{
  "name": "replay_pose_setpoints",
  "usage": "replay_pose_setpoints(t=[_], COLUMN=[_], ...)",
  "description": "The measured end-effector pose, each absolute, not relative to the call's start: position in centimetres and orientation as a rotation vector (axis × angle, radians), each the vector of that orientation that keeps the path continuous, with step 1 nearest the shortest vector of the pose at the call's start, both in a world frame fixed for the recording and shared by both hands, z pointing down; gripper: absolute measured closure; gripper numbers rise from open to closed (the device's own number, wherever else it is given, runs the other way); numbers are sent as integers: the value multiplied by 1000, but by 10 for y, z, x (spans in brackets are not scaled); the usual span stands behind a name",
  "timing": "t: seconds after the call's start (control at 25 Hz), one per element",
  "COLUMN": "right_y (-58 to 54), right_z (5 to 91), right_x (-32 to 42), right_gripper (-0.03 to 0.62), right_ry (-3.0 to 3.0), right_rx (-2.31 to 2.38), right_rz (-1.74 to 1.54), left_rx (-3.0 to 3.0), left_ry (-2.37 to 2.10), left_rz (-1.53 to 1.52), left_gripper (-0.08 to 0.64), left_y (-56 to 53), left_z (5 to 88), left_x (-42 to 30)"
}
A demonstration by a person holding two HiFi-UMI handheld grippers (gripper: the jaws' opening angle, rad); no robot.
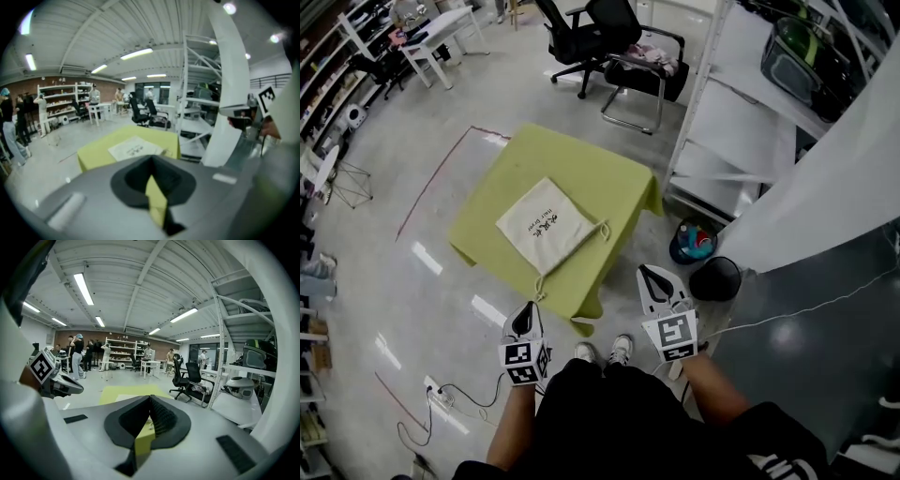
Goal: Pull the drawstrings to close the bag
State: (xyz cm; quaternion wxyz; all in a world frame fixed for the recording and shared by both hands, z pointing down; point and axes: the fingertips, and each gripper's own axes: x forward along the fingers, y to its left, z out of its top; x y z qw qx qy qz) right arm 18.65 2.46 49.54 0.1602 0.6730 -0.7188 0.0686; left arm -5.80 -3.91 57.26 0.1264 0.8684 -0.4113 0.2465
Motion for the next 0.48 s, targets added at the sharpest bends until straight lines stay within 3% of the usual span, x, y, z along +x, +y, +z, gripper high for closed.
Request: replay_pose_setpoints(t=[0.48], right_y=[-38], right_z=[525], right_x=[199], right_gripper=[586], right_ry=[-2022], right_rx=[1927], right_rz=[318], left_rx=[2448], left_ry=[-1200], left_rz=[769], left_gripper=[561], left_y=[-79], left_z=[618], left_x=[-75])
